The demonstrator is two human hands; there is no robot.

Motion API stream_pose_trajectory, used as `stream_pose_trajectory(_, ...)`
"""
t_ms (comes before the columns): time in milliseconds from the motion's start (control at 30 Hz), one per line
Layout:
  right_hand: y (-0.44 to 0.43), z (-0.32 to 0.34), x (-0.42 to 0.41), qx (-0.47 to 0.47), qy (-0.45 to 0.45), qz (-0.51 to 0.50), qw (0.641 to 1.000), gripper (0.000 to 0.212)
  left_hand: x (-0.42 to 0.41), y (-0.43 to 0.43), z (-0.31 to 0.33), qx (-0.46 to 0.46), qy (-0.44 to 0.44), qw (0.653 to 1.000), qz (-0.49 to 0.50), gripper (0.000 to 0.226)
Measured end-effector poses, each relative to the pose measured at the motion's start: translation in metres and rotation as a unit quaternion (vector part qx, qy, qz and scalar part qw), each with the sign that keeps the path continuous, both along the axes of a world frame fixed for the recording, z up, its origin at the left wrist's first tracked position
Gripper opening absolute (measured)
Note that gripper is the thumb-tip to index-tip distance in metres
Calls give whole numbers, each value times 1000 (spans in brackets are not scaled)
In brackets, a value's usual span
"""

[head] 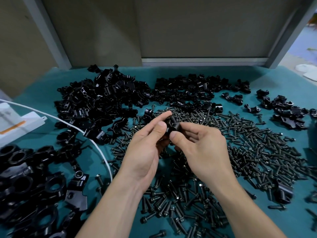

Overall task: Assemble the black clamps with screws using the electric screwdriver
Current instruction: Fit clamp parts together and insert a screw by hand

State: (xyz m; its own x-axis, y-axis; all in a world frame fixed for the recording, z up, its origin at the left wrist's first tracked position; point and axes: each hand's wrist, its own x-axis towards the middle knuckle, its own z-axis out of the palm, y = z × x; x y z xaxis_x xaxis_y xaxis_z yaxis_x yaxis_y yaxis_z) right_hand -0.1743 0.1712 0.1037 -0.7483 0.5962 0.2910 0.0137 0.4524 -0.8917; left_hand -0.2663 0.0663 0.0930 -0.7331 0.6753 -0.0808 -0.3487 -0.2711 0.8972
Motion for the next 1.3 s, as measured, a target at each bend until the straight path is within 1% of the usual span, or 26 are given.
stream_pose_trajectory(33, 1, -3, 0, 12, -8, -4, 1000, 37, 0, 0, -1, -5, 8, 1000, -1, 34)
stream_pose_trajectory(67, 2, -4, 0, 17, -13, -11, 1000, 29, 0, 0, -2, -11, 16, 1000, -2, 35)
stream_pose_trajectory(133, 2, -6, 1, 20, -29, -22, 999, 5, -1, 0, -3, -22, 32, 999, -7, 38)
stream_pose_trajectory(167, 2, -6, 1, 29, -38, -28, 998, 7, -1, 1, -4, -29, 39, 999, -10, 40)
stream_pose_trajectory(233, 1, -6, 2, 45, -46, -33, 997, 20, -1, 1, -5, -44, 55, 997, -12, 45)
stream_pose_trajectory(300, 0, -4, 3, 53, -58, -34, 996, 25, -1, 1, -6, -54, 67, 996, -12, 49)
stream_pose_trajectory(433, -1, -1, 4, 32, -79, -22, 996, 18, -5, -3, -8, -60, 64, 996, -16, 54)
stream_pose_trajectory(533, -3, 2, 3, 4, -87, -16, 996, 14, -9, -4, -8, -42, 31, 998, -21, 59)
stream_pose_trajectory(600, -4, 4, 3, -8, -87, -21, 996, 13, -9, -4, -7, -30, 20, 999, -18, 56)
stream_pose_trajectory(700, -3, 5, 4, 3, -94, -21, 995, 12, -9, -3, -9, -28, 19, 999, -18, 53)
stream_pose_trajectory(767, -1, 10, 5, -2, -112, 11, 994, 8, -11, -3, -10, -32, 15, 999, -24, 54)
stream_pose_trajectory(833, 10, 19, 8, -22, -135, 59, 989, 10, -13, -2, -9, -34, 8, 999, -21, 49)
stream_pose_trajectory(867, 20, 24, 12, -40, -133, 54, 989, 12, -13, -1, -9, -32, 1, 999, -17, 46)
stream_pose_trajectory(900, 33, 28, 16, -43, -125, 22, 991, 9, -13, 1, -8, -28, -13, 999, -16, 43)
stream_pose_trajectory(933, 48, 31, 22, -29, -120, -33, 992, 5, -12, 2, -8, -23, -34, 999, -18, 40)
stream_pose_trajectory(967, 64, 32, 29, 22, -136, -100, 985, 14, -9, 4, -8, -20, -61, 998, -24, 36)
stream_pose_trajectory(1000, 79, 31, 35, 78, -176, -154, 969, 24, -8, 5, -7, -16, -85, 996, -30, 34)
stream_pose_trajectory(1033, 91, 28, 39, 121, -229, -182, 949, 31, -7, 6, -7, -12, -105, 994, -37, 35)
stream_pose_trajectory(1100, 102, 20, 42, 162, -321, -182, 915, 34, -2, 7, -5, -8, -130, 990, -53, 43)
stream_pose_trajectory(1133, 103, 15, 42, 163, -340, -166, 911, 31, 1, 7, -5, -12, -133, 989, -61, 47)
stream_pose_trajectory(1200, 100, 8, 38, 158, -344, -141, 915, 23, 6, 9, -6, -31, -127, 988, -78, 51)
stream_pose_trajectory(1300, 95, 1, 34, 139, -323, -155, 923, 21, 12, 11, -8, -68, -103, 988, -91, 47)
